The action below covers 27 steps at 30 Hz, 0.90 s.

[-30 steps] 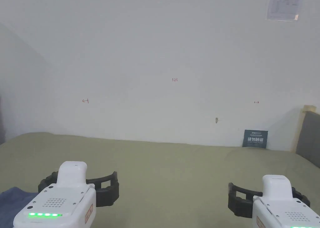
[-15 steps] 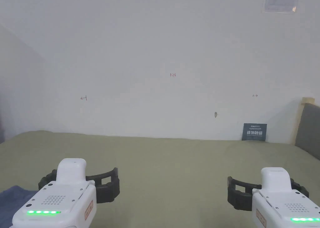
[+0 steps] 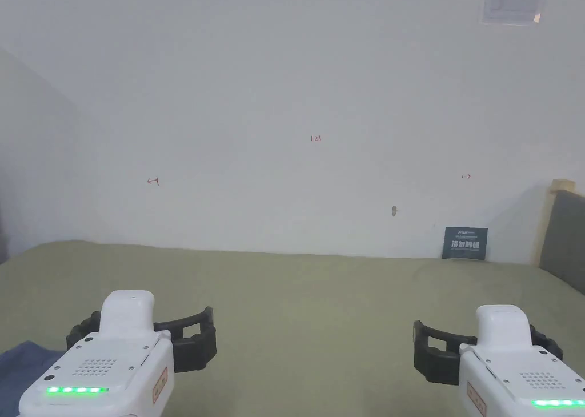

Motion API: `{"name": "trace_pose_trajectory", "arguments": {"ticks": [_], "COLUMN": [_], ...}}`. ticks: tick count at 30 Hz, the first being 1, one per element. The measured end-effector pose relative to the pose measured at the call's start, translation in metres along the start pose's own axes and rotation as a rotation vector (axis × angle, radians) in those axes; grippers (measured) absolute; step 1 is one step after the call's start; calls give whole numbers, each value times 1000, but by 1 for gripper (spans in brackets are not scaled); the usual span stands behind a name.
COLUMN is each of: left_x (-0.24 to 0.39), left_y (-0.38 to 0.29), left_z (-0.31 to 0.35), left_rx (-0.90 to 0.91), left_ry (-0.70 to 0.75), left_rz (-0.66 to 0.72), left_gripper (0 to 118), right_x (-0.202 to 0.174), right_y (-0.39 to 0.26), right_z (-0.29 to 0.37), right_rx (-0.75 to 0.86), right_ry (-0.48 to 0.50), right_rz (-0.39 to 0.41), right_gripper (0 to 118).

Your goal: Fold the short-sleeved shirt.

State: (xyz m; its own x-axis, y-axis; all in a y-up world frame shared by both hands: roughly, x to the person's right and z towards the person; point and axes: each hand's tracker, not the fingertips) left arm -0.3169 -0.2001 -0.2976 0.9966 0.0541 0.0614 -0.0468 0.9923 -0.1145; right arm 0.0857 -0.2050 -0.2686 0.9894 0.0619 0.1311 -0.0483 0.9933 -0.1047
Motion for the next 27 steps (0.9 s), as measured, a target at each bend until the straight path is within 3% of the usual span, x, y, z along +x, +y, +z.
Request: {"name": "trace_pose_trajectory", "arguments": {"ticks": [27], "left_x": [2], "left_y": [-4], "left_z": [0], "left_rx": [-2], "left_ry": [1], "left_rz": [-12], "left_gripper": [118], "right_x": [0], "right_y": [-7], "right_z": [-1], "right_rx": [-17], "right_ry": [-7], "right_rz": [12], "right_gripper": [118]}}
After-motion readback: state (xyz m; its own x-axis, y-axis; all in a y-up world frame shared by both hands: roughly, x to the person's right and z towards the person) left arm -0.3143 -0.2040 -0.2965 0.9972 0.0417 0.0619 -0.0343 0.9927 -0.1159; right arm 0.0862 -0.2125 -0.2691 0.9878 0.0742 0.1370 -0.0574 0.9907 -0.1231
